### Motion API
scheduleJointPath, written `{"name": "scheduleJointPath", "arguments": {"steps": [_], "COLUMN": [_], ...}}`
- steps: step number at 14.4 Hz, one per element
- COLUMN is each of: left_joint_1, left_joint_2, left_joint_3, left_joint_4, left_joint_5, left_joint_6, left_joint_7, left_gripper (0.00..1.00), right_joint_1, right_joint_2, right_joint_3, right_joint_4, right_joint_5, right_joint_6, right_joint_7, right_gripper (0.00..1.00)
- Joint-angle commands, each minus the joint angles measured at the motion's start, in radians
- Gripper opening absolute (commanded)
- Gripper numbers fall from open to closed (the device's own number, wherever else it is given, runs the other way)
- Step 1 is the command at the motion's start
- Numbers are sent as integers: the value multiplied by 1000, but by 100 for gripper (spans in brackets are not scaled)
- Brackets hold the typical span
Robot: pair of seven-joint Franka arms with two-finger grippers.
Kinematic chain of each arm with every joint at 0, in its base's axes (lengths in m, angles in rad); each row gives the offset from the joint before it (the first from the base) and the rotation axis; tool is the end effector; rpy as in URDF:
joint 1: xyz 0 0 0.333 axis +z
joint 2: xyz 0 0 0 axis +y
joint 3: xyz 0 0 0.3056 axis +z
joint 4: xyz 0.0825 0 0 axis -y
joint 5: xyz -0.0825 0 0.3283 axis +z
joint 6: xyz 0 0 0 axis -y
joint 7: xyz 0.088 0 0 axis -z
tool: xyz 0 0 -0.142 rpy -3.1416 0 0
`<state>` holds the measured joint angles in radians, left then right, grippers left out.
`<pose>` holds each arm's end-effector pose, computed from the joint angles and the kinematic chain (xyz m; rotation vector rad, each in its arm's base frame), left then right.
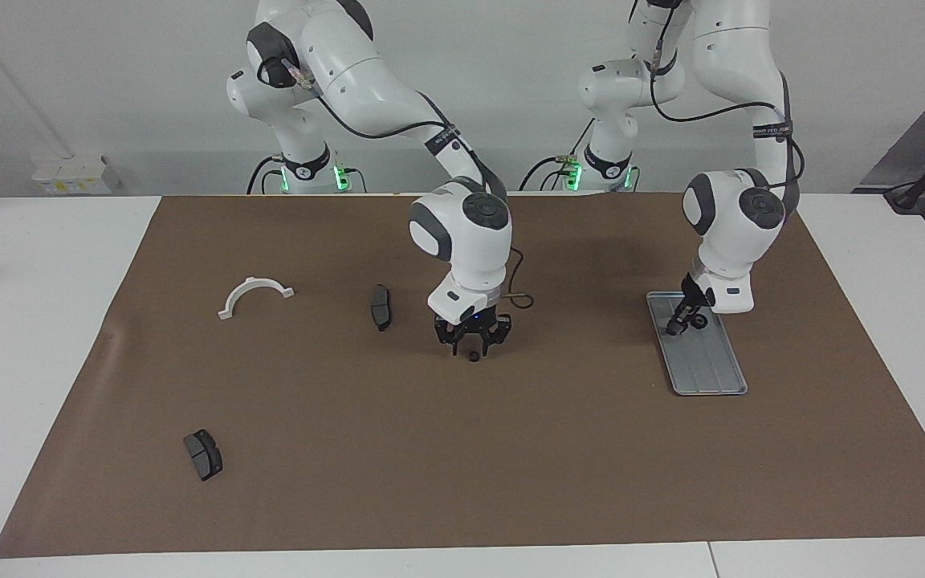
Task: Place bearing gear from tray to pile
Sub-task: 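Grasp a second black gear on the tray with the left gripper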
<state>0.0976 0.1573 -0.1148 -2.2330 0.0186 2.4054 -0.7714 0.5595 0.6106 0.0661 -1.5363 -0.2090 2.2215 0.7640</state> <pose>0.5038 -0.0080 0.2981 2.9173 1.1350 0.0203 0.5476 0.3724 0.2927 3.0797 -0.0483 0.2229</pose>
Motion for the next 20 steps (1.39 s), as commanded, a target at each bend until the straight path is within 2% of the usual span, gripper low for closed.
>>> {"name": "scheduleJointPath", "arguments": {"steps": [1,5,8,11,15,20], "left_joint_1": [4,-12,-58,-91,-107,-108], "left_joint_2": [-25,-28,-30,-24,-15,-10], "left_joint_3": [3,1,0,-2,-5,-5], "left_joint_4": [-27,54,166,256,305,303], "left_joint_5": [20,24,55,61,61,61], "left_joint_6": [23,-60,-146,-166,-164,-158], "left_joint_7": [12,35,61,159,199,201], "left_gripper": [0,0,0,0,0,0], "right_joint_1": [-12,-12,-13,-12,-12,-12], "right_joint_2": [-9,-11,-11,-11,-11,-9], "right_joint_3": [11,9,9,9,9,9], "right_joint_4": [-44,-51,-56,-58,-59,-59], "right_joint_5": [22,20,20,22,20,20], "right_joint_6": [53,73,98,98,101,101], "right_joint_7": [-15,-38,-42,-43,-45,-45], "right_gripper": [59,58,52,44,36,25]}}
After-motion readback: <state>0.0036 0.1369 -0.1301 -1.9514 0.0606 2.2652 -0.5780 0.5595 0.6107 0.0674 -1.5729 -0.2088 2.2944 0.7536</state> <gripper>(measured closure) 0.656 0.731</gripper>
